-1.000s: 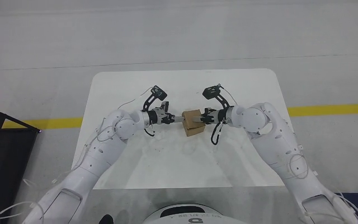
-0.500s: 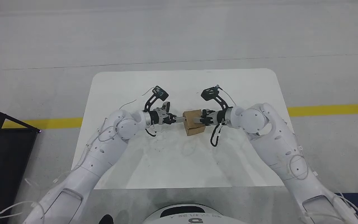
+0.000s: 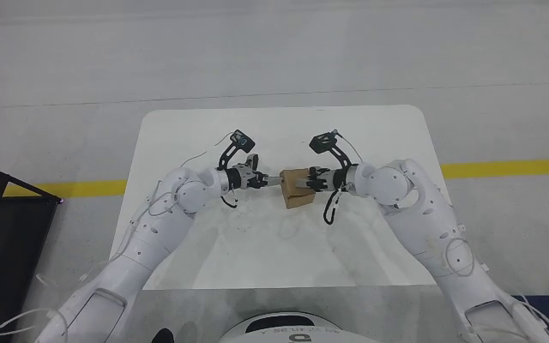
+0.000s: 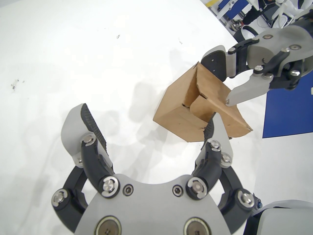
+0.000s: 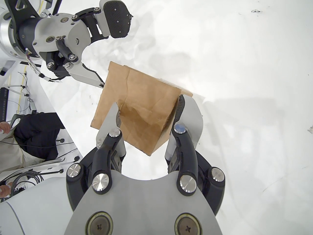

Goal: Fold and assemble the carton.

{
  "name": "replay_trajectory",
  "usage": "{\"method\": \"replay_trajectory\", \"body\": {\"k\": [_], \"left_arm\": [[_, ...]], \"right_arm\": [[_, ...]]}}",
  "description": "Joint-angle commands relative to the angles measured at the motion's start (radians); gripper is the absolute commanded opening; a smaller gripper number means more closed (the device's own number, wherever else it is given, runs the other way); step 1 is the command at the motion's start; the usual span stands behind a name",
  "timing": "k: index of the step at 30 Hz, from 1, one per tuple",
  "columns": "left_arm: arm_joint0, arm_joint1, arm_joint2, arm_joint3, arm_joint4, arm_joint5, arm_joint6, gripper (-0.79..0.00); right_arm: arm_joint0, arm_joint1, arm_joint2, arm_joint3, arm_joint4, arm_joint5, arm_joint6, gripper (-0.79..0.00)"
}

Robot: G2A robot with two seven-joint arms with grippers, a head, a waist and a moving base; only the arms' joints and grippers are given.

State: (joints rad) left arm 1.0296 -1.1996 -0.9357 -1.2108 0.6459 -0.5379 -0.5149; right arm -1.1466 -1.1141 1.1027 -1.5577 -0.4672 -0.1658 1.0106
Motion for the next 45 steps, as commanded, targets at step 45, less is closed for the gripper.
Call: {"method": "replay_trajectory", "body": {"k": [45], "left_arm": [[-0.008,-0.009,0.011,0.004,0.028,0.032,-0.009,0.000]], "right_arm": [[0.058,0.008,-0.053,0.056,0.027,0.046,0.050,-0.422]]}}
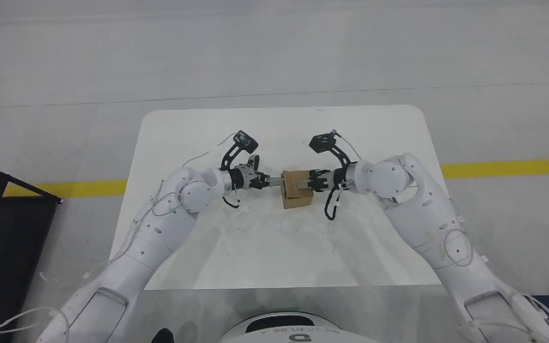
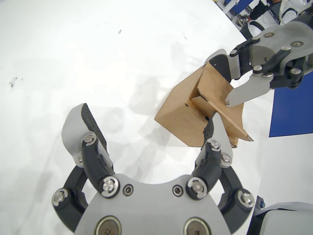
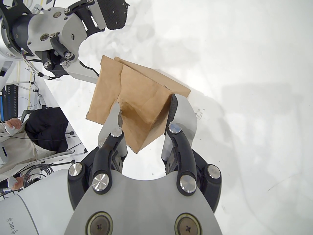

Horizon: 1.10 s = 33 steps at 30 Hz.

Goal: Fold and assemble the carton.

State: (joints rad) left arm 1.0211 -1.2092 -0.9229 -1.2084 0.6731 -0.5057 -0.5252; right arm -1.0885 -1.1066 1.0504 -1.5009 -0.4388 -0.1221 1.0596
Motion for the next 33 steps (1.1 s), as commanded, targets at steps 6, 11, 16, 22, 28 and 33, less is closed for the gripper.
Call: {"method": "replay_trajectory", "body": {"k": [6,11,16,22,28,33], "left_arm": [[0.009,0.006,-0.024,0.008,-0.002,-0.008,0.011,0.000],[0.020,0.011,-0.040,-0.003,-0.007,-0.016,0.017,0.000],[0.031,0.011,-0.033,-0.038,0.010,-0.023,0.023,0.000],[0.026,0.004,-0.004,-0.061,0.080,0.050,0.028,0.000],[0.023,-0.005,0.019,-0.065,0.121,0.101,0.043,0.000],[0.021,-0.008,0.022,-0.064,0.136,0.117,0.051,0.000]], "right_arm": [[0.002,0.002,-0.004,-0.002,-0.015,0.022,0.002,-0.419],[0.004,0.002,-0.013,-0.009,-0.043,0.043,-0.002,-0.406],[0.001,0.003,-0.017,-0.019,-0.050,0.051,-0.007,-0.382],[-0.006,0.005,-0.015,-0.032,-0.055,0.047,-0.019,-0.372],[-0.014,0.008,-0.007,-0.039,-0.053,0.041,-0.023,-0.360],[-0.019,0.010,0.000,-0.048,-0.054,0.033,-0.042,-0.348]]}}
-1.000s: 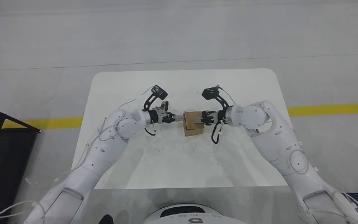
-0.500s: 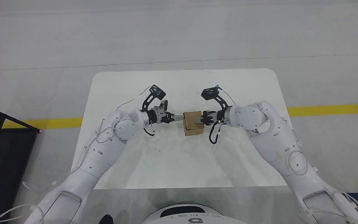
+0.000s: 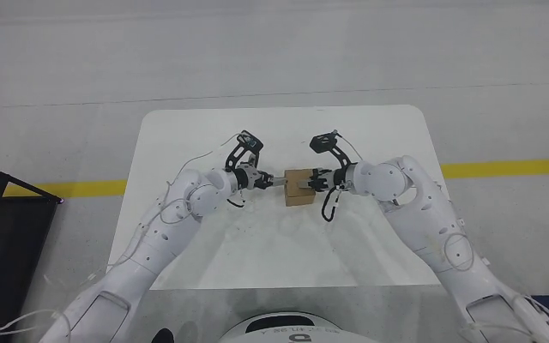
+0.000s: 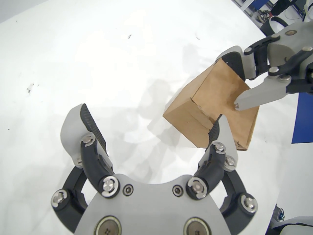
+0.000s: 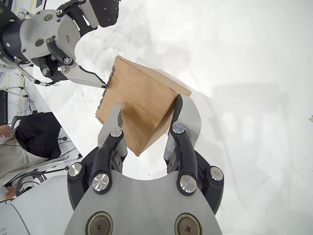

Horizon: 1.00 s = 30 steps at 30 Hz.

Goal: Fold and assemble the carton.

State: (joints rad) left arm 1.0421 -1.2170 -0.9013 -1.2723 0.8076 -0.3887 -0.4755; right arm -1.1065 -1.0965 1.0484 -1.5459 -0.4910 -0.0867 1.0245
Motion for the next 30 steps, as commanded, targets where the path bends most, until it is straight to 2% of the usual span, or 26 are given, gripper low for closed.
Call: {"method": "replay_trajectory", "body": {"k": [1,4,8,12,13,14,15,21,30], "left_arm": [[0.000,0.000,-0.002,-0.001,0.000,-0.001,0.004,0.000],[0.007,0.002,-0.016,0.000,-0.020,-0.026,0.018,0.000],[0.019,0.010,-0.051,0.005,-0.066,-0.083,0.022,0.000],[0.036,0.021,-0.092,0.004,-0.097,-0.124,0.025,0.000],[0.041,0.024,-0.102,0.002,-0.099,-0.130,0.026,0.000],[0.046,0.027,-0.111,-0.002,-0.101,-0.133,0.028,0.000],[0.052,0.029,-0.119,-0.005,-0.103,-0.137,0.029,0.000],[0.077,0.040,-0.159,-0.013,-0.125,-0.159,0.031,0.000],[0.090,0.045,-0.177,-0.005,-0.153,-0.182,0.035,0.000]], "right_arm": [[-0.007,0.001,0.007,-0.010,-0.002,-0.008,-0.023,-0.345],[-0.033,0.006,0.029,-0.039,-0.011,-0.029,-0.076,-0.320],[-0.077,0.015,0.064,-0.074,-0.018,-0.054,-0.122,-0.382],[-0.099,0.021,0.085,-0.096,-0.028,-0.061,-0.143,-0.400],[-0.105,0.022,0.089,-0.109,-0.042,-0.068,-0.163,-0.428],[-0.113,0.024,0.088,-0.130,-0.066,-0.096,-0.185,-0.523],[-0.125,0.026,0.089,-0.150,-0.095,-0.128,-0.209,-0.785],[-0.165,0.033,0.089,-0.175,-0.195,-0.239,-0.310,-0.785],[-0.084,0.020,0.032,-0.077,-0.163,-0.279,-0.276,-0.785]]}}
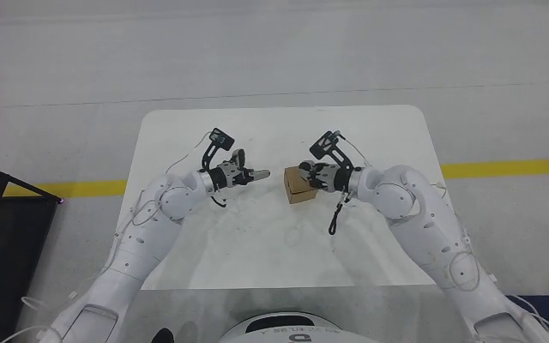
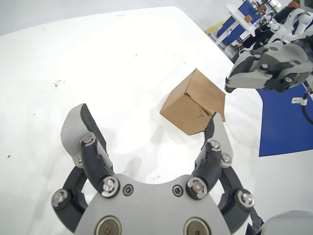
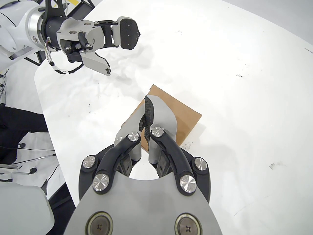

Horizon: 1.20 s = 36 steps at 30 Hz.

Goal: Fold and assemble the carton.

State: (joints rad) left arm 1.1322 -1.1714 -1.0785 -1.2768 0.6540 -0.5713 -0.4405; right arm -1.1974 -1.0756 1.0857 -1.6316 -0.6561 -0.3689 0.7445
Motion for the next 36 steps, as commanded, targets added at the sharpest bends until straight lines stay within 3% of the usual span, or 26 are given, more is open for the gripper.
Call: {"method": "replay_trajectory", "body": {"k": [1,11,17,24,36], "left_arm": [[0.000,0.000,0.000,0.000,0.000,0.000,0.000,0.000],[0.000,0.000,0.000,0.000,0.000,0.000,0.000,0.000],[0.000,0.000,0.000,0.000,0.000,0.000,0.000,0.000],[0.000,0.000,0.000,0.000,0.000,0.000,0.000,0.000],[0.000,0.000,0.000,0.000,0.000,0.000,0.000,0.000]], "right_arm": [[0.017,-0.003,-0.011,0.020,0.007,0.008,0.011,-0.785],[0.077,-0.016,-0.055,0.069,0.022,0.069,0.077,-0.785],[0.053,-0.012,-0.042,0.041,0.001,0.051,0.029,-0.785],[0.072,-0.013,-0.050,0.061,0.024,0.079,0.106,-0.785],[0.072,-0.013,-0.051,0.058,0.025,0.086,0.110,-0.785]]}}
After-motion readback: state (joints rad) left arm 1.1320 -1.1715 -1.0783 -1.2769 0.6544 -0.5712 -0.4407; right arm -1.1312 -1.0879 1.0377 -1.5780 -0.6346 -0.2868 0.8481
